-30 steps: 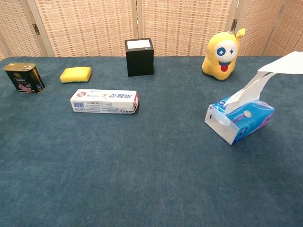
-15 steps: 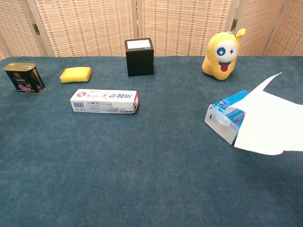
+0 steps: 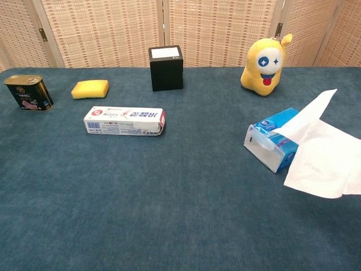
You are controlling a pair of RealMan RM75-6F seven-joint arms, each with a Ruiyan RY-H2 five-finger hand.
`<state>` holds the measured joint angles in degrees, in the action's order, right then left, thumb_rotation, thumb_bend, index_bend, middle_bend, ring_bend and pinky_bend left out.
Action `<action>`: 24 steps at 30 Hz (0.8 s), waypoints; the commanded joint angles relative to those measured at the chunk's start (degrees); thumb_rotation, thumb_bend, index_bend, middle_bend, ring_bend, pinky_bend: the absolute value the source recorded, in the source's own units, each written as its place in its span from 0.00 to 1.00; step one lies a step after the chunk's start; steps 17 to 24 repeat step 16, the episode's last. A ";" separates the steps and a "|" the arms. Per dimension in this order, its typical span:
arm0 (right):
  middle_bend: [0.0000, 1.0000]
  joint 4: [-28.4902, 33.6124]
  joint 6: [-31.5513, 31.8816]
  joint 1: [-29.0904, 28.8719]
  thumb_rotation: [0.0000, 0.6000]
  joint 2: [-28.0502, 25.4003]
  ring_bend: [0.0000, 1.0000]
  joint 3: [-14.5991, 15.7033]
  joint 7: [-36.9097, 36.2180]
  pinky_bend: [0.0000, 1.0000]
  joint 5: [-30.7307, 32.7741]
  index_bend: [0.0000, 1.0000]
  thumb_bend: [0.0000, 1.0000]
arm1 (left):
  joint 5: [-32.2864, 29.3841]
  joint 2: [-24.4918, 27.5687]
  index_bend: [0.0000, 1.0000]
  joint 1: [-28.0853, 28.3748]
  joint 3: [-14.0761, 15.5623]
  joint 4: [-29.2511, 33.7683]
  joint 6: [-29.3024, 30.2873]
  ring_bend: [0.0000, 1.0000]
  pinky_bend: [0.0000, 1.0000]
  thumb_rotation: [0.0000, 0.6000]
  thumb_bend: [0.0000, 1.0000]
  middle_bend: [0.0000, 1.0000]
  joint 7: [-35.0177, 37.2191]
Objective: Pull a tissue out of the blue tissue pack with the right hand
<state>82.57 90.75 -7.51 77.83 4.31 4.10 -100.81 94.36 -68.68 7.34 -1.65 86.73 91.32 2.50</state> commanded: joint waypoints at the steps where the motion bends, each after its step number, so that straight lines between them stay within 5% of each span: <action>1: 0.00 2.53 -1.01 0.35 1.00 -1.95 0.00 0.28 1.83 0.00 0.79 0.00 0.21 | 0.00 -0.06 0.00 0.05 0.00 -0.05 -0.09 0.00 0.14 1.00 0.22 0.00 -0.09; 24: 0.00 5.83 -2.28 1.05 1.00 -4.51 0.00 -0.45 2.80 0.00 2.12 0.00 0.18 | 0.10 -0.24 0.00 0.22 0.03 -0.09 -0.37 0.00 0.14 1.00 0.22 0.00 -0.44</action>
